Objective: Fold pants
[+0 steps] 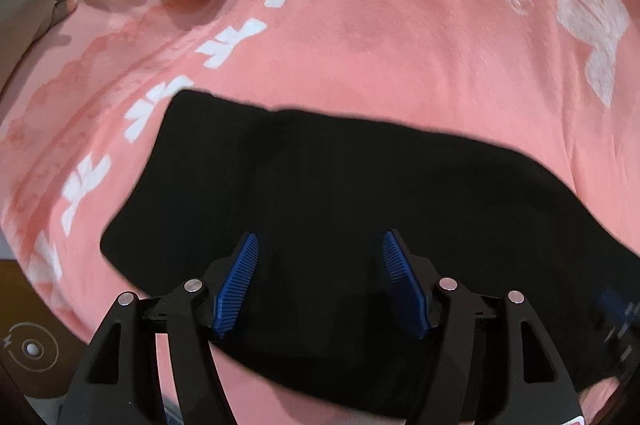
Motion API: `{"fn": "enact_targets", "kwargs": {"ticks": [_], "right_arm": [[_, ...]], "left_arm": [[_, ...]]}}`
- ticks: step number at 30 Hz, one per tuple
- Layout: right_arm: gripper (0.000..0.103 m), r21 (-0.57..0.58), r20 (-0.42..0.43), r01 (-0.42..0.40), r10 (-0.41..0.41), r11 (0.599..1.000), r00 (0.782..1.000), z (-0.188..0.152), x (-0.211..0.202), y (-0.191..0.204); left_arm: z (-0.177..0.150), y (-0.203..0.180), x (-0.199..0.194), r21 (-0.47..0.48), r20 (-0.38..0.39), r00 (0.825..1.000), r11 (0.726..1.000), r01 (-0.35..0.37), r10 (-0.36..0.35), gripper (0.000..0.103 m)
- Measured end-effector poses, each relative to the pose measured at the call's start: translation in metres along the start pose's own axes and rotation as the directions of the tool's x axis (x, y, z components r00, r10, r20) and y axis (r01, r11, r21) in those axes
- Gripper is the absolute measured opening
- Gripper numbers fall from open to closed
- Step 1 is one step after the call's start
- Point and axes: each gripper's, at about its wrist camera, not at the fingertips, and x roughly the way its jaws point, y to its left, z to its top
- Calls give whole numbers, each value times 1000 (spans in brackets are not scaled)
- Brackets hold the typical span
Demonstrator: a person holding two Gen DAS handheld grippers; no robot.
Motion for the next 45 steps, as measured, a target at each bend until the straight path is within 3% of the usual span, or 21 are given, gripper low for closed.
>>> {"fn": "enact_targets", "kwargs": {"ticks": [1, 7, 9, 12, 14, 16, 21, 23, 26, 33, 39, 45], "right_arm": [[28, 3, -28, 36, -36, 999, 999, -17, -1, -7], [30, 124, 64, 63, -72, 990, 995, -56, -56, -33], [24, 135, 11, 116, -119, 984, 993, -66, -47, -49], [23, 161, 59, 94, -104, 982, 993, -75, -69, -56], [26, 171, 132, 143, -167, 975, 977, -79, -98, -62], [27, 208, 184, 227, -266, 951, 946, -87, -126, -81], [29, 381, 158, 324, -406, 866, 900, -110, -169, -159], [29, 462, 166, 281, -393, 841, 905, -115, -180, -184], [29, 541, 181, 178, -321, 822, 930, -117, -182, -216], [29, 574, 144, 156, -286, 804, 947, -111, -162, -230], [29, 616, 130, 101, -228, 781, 965, -133, -163, -236], [29, 580, 147, 133, -264, 804, 953, -111, -162, -241]], "left_arm": [[-7, -5, -3, 5, -9, 1000, 1000, 3, -3, 63], [-40, -28, -27, 31, -14, 1000, 1000, -2, 3, 63], [-50, -34, -32, 27, -22, 1000, 999, 17, -16, 66], [-68, -44, -39, 24, -32, 999, 999, 40, -39, 67], [-82, -51, -44, 41, -16, 999, 998, 45, -44, 71], [-96, -55, -51, 62, 30, 999, 997, 40, -42, 75], [-115, -63, -56, 68, 54, 994, 994, 88, -91, 77], [-120, -67, -56, 60, 50, 993, 993, 102, -105, 77], [-123, -74, -53, 49, 30, 993, 992, 114, -115, 77], [-126, -84, -61, 64, 44, 993, 992, 106, -109, 79], [-131, -91, -68, 83, 65, 994, 993, 84, -90, 82], [-133, -106, -70, 95, 37, 993, 989, 110, -114, 82]]}}
